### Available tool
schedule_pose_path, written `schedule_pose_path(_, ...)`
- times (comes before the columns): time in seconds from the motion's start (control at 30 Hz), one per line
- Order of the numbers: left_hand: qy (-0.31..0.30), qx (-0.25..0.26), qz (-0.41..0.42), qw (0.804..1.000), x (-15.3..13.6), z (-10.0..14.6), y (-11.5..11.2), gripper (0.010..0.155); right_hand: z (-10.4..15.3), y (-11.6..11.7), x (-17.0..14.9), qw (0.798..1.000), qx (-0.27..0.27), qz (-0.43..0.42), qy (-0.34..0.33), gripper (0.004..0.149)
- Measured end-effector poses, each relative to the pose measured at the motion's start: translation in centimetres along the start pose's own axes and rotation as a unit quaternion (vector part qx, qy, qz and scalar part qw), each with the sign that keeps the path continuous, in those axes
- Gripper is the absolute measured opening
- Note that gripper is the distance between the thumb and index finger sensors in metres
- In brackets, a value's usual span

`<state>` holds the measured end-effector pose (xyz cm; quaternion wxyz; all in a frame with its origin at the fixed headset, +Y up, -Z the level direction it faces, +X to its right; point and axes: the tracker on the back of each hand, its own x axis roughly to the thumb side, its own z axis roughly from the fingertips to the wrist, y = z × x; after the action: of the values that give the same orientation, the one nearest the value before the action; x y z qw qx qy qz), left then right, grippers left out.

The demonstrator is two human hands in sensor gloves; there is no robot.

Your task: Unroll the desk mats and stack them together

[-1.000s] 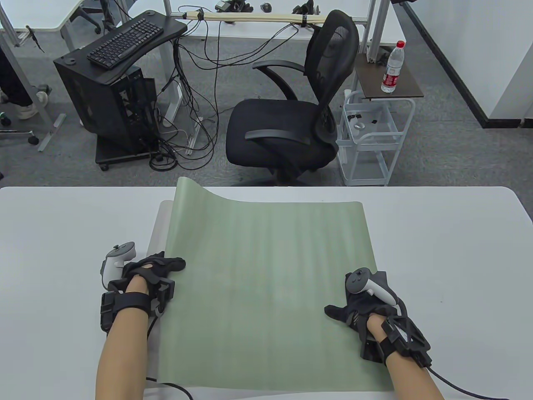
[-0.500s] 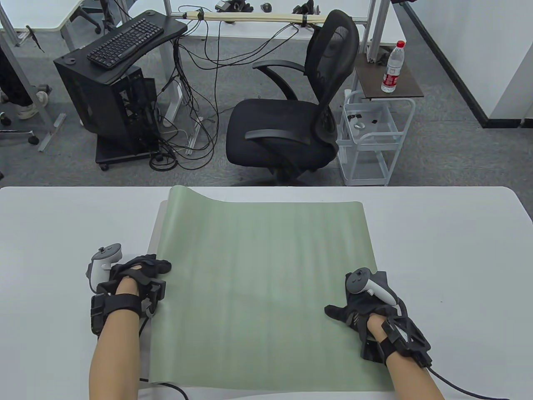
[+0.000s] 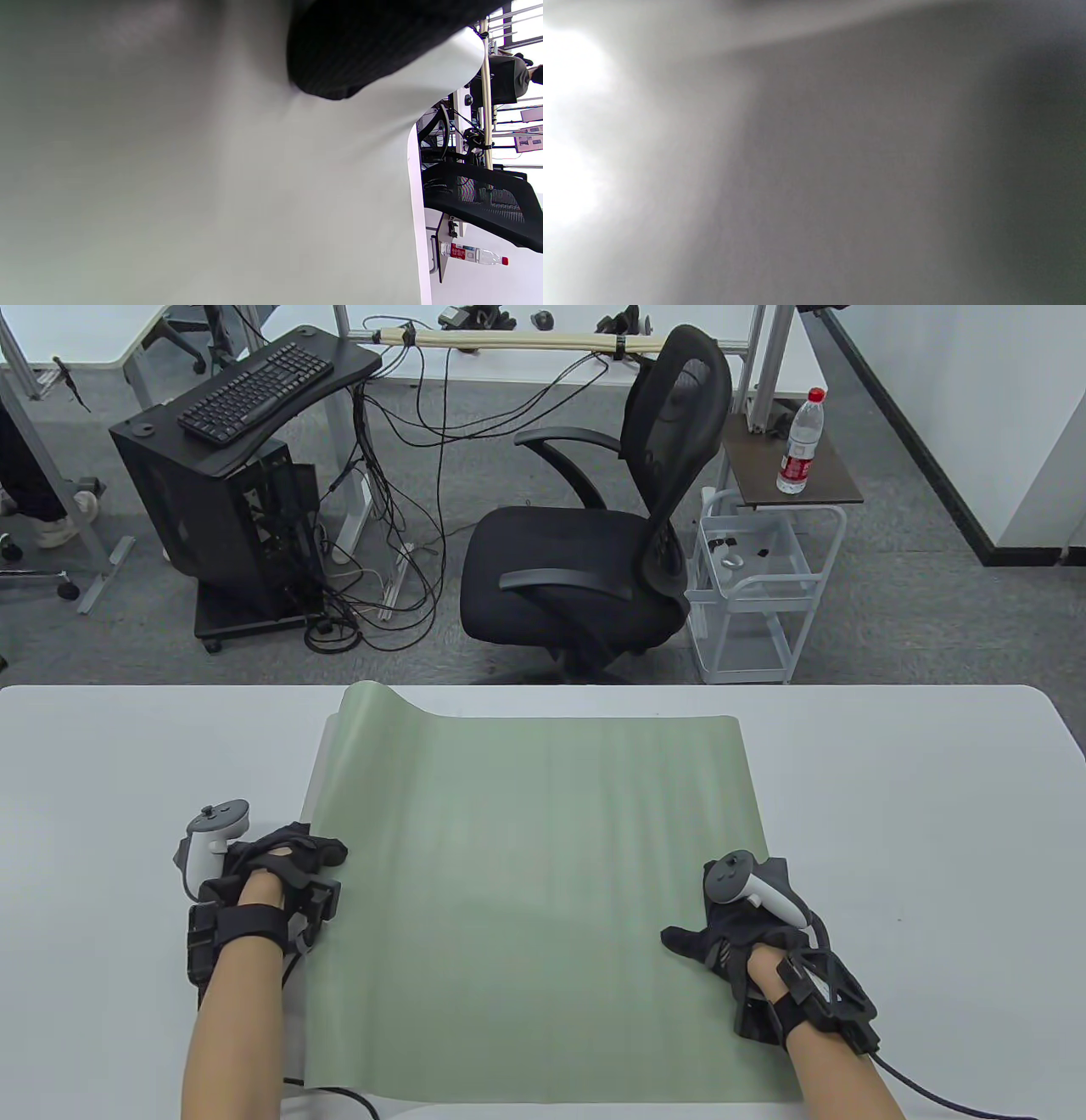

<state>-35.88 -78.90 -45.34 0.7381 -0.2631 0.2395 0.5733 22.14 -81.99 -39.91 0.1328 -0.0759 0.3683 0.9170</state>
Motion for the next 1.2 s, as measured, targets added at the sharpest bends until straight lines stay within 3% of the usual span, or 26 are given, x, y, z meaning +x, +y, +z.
schedule_pose_path(0.37, -0.002, 0.069, -0.135, 0.988, 2.3, 0.7, -1.8, 0.068, 0.0, 0.0, 0.0, 1.000, -0.002, 0.001, 0.000, 0.100)
schedule_pose_path(0.57, 0.012, 0.113, -0.209, 0.971, 3.1, 1.1, -2.8, 0.078, 0.0, 0.0, 0.0, 1.000, -0.004, 0.000, -0.002, 0.100)
schedule_pose_path(0.87, 0.025, 0.160, -0.366, 0.916, 4.5, 1.3, -4.6, 0.093, -0.1, 0.0, 0.0, 1.000, -0.005, 0.000, -0.003, 0.100)
schedule_pose_path(1.17, 0.051, 0.182, -0.463, 0.866, 5.7, 0.8, -6.2, 0.097, -0.1, 0.0, 0.0, 1.000, -0.006, 0.000, -0.004, 0.100)
schedule_pose_path(1.2, 0.056, 0.184, -0.484, 0.854, 5.8, 0.7, -6.5, 0.097, -0.1, 0.0, 0.0, 1.000, -0.006, 0.000, -0.004, 0.100)
